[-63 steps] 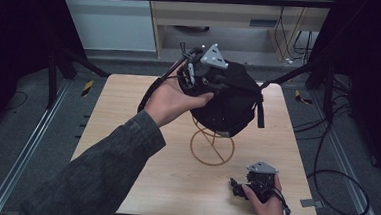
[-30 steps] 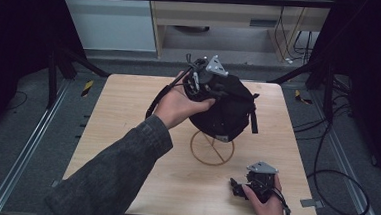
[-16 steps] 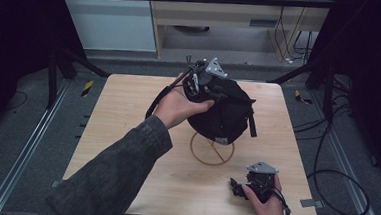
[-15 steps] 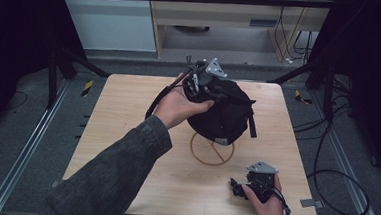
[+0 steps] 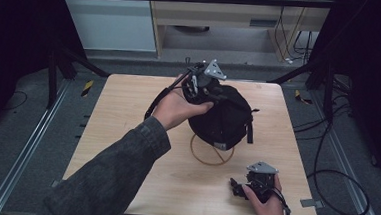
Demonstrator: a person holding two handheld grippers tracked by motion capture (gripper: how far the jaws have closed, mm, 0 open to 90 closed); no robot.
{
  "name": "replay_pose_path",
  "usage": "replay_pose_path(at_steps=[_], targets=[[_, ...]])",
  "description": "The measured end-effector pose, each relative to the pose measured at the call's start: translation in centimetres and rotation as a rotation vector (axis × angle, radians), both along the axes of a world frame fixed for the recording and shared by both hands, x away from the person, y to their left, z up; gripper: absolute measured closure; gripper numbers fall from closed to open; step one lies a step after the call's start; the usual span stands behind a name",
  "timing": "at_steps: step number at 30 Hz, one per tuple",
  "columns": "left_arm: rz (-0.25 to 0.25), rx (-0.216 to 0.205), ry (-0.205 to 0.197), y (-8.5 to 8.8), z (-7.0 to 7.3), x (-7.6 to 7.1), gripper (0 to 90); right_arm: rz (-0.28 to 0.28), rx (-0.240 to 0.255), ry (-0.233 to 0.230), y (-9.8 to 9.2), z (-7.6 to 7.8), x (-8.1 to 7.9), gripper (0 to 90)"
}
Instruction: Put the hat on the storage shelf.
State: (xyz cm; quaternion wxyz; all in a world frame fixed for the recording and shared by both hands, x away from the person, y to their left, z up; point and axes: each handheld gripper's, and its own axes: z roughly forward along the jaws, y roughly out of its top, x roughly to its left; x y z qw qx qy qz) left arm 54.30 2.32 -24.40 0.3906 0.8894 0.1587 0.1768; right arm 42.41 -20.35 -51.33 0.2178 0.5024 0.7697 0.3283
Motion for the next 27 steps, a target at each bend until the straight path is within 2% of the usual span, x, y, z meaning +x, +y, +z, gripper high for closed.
replay_pose_path(at_steps=[14, 19, 22, 26, 27], targets=[[0.003, -0.006, -0.012, 0.6, 0.3, -0.5, 66.0, -0.001, 0.0, 0.001, 0.0, 0.0, 0.0, 0.5], [0.007, -0.006, -0.014, 0.6, 0.3, -0.8, 56.0, -0.001, 0.001, 0.001, 0.0, 0.0, 0.0, 0.4], [0.008, -0.021, -0.015, 0.6, 0.4, -0.9, 49.2, -0.001, 0.0, 0.001, 0.0, 0.0, 0.0, 0.5], [0.009, -0.023, -0.029, 0.6, 0.4, -1.1, 40.0, -0.001, 0.001, 0.001, 0.0, 0.0, 0.0, 0.4], [0.009, -0.025, -0.033, 0.6, 0.4, -1.1, 40.0, -0.001, 0.001, 0.001, 0.0, 0.0, 0.0, 0.4]])
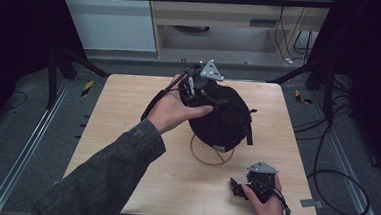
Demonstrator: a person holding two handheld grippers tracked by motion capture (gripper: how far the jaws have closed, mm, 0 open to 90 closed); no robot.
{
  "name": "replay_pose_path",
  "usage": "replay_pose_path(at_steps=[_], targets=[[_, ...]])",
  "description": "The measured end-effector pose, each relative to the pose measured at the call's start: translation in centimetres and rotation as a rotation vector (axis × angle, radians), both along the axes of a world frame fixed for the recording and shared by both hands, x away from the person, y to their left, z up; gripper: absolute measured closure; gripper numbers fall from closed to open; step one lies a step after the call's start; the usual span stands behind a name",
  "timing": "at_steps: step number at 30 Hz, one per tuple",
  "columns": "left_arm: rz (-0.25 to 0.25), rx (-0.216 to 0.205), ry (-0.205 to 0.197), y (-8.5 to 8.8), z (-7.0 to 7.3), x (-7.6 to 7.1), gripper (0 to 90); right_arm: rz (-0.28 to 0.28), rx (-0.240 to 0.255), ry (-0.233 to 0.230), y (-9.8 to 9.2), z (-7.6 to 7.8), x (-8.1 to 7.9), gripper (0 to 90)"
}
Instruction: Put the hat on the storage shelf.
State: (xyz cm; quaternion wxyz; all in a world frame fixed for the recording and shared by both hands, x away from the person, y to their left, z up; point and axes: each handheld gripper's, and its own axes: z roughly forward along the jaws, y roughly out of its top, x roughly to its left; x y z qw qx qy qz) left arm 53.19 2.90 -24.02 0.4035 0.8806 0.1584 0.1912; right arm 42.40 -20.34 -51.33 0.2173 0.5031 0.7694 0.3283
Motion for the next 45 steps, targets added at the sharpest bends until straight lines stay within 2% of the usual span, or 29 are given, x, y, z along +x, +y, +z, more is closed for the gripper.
replay_pose_path(at_steps=[5, 13, 17, 19, 23, 26, 30, 36, 39, 45], targets=[[-0.006, -0.004, -0.015, -0.1, 0.0, -0.3, 31.5, 0.0, -0.001, 0.0, 0.0, 0.0, 0.0, 0.5], [-0.035, -0.012, -0.011, -0.3, -0.4, -0.7, 20.5, 0.001, -0.001, 0.0, 0.0, 0.0, 0.0, 0.4], [-0.043, -0.004, -0.034, -0.2, -0.6, -1.1, 13.9, 0.0, 0.0, 0.0, 0.0, 0.0, 0.0, 0.5], [-0.044, -0.01, -0.021, -0.1, -0.7, -1.2, 9.8, 0.0, 0.0, 0.0, 0.0, 0.0, 0.0, 0.4], [-0.045, -0.016, -0.02, 0.1, -0.8, -1.4, 5.4, 0.0, 0.0, 0.0, 0.0, 0.0, 0.0, 0.4], [-0.053, -0.01, -0.019, 0.2, -1.0, -1.8, 4.9, 0.0, -0.001, 0.0, 0.0, 0.0, 0.0, 0.4], [-0.072, -0.044, 0.0, 0.7, -1.2, -2.5, 5.0, 0.0, -0.001, 0.001, 0.0, 0.0, 0.0, 0.5], [-0.081, -0.047, -0.012, 1.1, -1.3, -3.4, 5.1, 0.0, -0.001, 0.0, 0.0, 0.0, 0.0, 0.5], [-0.08, -0.053, -0.03, 1.4, -1.3, -4.1, 5.5, 0.0, -0.001, 0.0, 0.0, 0.0, 0.0, 0.4], [-0.086, -0.053, -0.027, 2.0, -1.8, -5.0, 5.5, 0.0, -0.001, 0.0, 0.0, 0.0, 0.0, 0.5]])
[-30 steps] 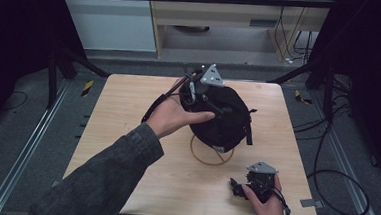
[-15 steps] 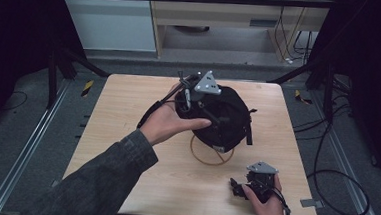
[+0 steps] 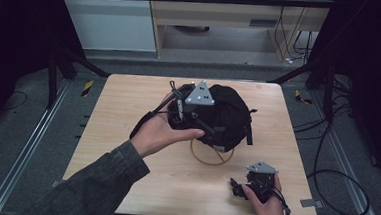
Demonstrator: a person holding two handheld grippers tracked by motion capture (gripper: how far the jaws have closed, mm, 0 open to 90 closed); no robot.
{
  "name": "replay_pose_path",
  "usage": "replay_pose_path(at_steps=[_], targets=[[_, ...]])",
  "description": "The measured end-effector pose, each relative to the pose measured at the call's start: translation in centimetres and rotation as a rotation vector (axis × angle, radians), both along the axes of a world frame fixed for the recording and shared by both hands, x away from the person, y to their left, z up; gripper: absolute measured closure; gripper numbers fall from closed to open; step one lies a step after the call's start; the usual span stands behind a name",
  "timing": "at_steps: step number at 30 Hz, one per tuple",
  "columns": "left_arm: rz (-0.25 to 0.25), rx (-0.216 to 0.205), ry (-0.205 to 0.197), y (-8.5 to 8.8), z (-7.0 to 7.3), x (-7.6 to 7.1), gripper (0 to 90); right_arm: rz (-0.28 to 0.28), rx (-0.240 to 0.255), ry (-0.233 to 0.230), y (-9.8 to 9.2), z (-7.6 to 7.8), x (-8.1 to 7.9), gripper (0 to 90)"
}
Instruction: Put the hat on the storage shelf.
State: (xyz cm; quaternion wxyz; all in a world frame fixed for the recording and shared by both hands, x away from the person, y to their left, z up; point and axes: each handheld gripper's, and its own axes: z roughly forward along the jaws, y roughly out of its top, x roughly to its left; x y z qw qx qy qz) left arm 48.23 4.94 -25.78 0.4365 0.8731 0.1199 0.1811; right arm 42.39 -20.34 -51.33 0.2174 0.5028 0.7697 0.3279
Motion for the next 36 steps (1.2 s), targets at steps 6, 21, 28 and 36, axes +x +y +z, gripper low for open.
replay_pose_path(at_steps=[6, 21, 28, 36], targets=[[0.0, 0.001, 0.0, 0.5, -0.4, -0.6, 5.5, 0.0, 0.0, 0.0, 0.0, 0.0, 0.0, 0.5], [0.025, -0.012, 0.008, 1.8, -1.2, -1.5, 5.1, -0.001, -0.002, -0.002, 0.0, 0.0, 0.0, 0.5], [0.034, -0.016, 0.011, 2.8, -1.5, -2.1, 4.7, 0.002, 0.002, 0.0, 0.0, 0.0, 0.0, 0.4], [0.06, -0.048, 0.026, 4.7, -2.1, -2.6, 4.8, 0.001, 0.001, -0.002, 0.0, 0.0, 0.0, 0.5]])
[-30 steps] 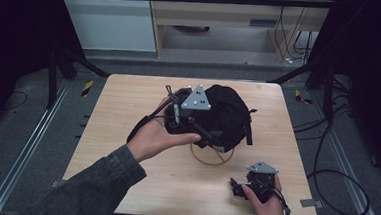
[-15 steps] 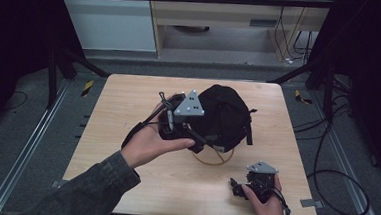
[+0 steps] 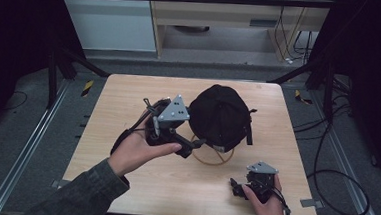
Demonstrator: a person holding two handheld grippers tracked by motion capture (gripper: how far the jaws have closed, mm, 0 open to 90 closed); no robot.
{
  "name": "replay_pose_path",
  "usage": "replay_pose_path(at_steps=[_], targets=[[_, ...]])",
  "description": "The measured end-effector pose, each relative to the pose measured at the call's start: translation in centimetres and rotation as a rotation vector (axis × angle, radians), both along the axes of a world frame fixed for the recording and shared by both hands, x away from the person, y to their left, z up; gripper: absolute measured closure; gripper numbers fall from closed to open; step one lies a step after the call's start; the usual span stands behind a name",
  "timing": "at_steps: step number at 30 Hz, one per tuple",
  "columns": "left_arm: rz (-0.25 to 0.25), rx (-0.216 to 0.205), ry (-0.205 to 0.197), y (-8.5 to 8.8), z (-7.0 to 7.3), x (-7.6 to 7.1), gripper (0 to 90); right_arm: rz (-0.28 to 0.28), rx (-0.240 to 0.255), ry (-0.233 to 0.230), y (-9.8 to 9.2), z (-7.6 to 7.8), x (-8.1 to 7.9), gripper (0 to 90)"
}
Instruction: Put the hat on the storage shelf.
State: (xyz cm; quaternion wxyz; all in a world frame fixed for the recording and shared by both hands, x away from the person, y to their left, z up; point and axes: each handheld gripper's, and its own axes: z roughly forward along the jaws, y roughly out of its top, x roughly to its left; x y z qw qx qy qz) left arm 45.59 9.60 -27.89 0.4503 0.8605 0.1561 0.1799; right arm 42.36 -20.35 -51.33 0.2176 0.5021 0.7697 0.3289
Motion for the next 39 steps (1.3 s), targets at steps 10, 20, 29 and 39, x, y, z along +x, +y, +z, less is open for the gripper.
replay_pose_path(at_steps=[10, 20, 29, 39], targets=[[0.023, 0.046, -0.003, 1.1, -1.6, -0.6, 4.6, 0.0, 0.0, 0.0, 0.0, 0.0, 0.0, 0.4], [0.057, 0.048, 0.017, 3.1, -3.5, -0.8, 4.7, -0.001, 0.0, 0.0, 0.0, 0.0, 0.0, 0.4], [0.1, 0.044, 0.047, 5.3, -6.0, -0.2, 4.8, -0.002, 0.0, 0.0, 0.0, 0.0, 0.0, 0.5], [0.164, 0.035, 0.081, 8.1, -8.8, 0.9, 4.9, -0.004, 0.001, 0.001, 0.0, 0.0, -0.1, 0.5]])
